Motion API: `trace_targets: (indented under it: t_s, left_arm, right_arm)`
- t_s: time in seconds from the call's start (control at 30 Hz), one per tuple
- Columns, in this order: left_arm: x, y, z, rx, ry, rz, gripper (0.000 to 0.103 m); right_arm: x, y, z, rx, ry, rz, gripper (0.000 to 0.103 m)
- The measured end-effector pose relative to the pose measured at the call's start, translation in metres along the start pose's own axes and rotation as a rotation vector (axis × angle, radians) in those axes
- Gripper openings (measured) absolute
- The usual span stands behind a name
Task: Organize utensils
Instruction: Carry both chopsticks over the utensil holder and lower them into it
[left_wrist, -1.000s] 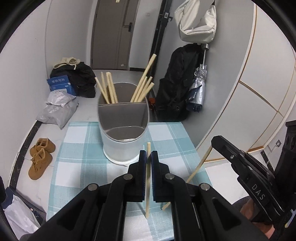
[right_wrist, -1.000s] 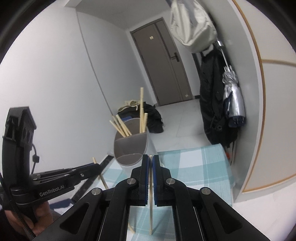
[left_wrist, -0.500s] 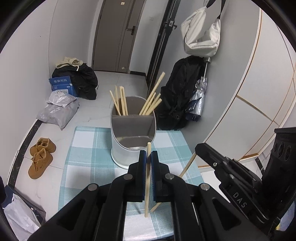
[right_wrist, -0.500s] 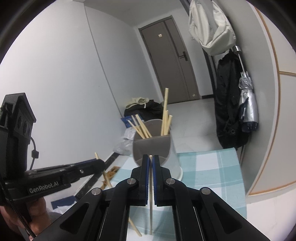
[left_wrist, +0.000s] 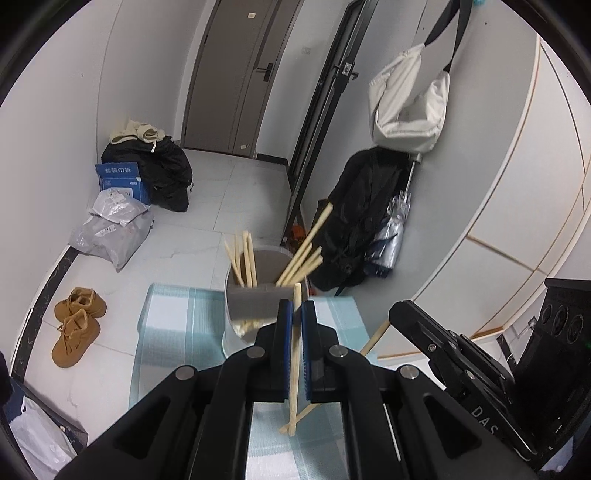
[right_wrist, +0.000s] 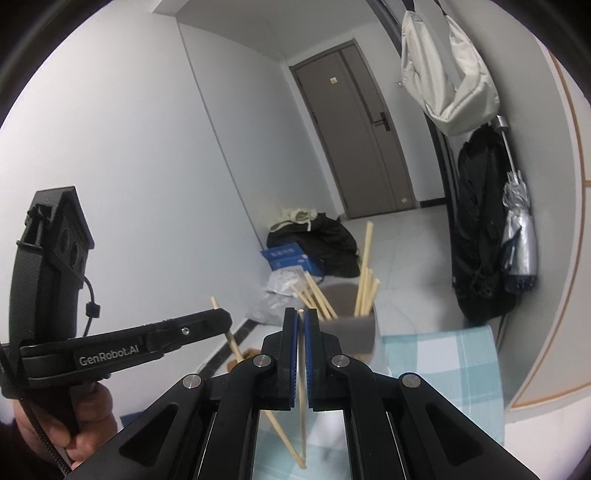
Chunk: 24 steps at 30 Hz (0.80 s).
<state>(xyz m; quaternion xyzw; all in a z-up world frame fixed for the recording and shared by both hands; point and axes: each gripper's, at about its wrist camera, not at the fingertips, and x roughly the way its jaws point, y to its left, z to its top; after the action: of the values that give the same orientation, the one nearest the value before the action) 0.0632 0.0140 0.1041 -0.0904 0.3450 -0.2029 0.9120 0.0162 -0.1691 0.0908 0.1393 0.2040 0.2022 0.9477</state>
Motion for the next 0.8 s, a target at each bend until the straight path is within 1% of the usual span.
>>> trace_targets:
  t_s: [0.17,0.2,0.43,0.6,0.8]
  left_arm:
    - [-0.002,0.005,0.031,-0.04,-0.019,-0.036,0.001]
    - [-0.002,0.004,0.041,-0.037,-0.028,-0.036,0.001]
    - [0.007,-0.006,0.08,0.008,-0.066,-0.018,0.001]
    - [0.019,-0.006,0.096,0.051,-0.081,0.004,0.001]
    - [0.037,0.007,0.107,0.078,-0.09,0.036,0.001]
  right_arm:
    - [0.004,0.001,0.034,-0.015,-0.027,0.021,0.003]
    - [0.005,0.001,0.043,-0.018,-0.036,0.022,0.003]
    - [0.021,-0.006,0.094,-0.02,-0.083,0.024,0.003]
    - [0.042,-0.011,0.119,-0.043,-0.094,0.015,0.003]
    - [0.068,-0.021,0.137,-0.061,-0.102,-0.02,0.003]
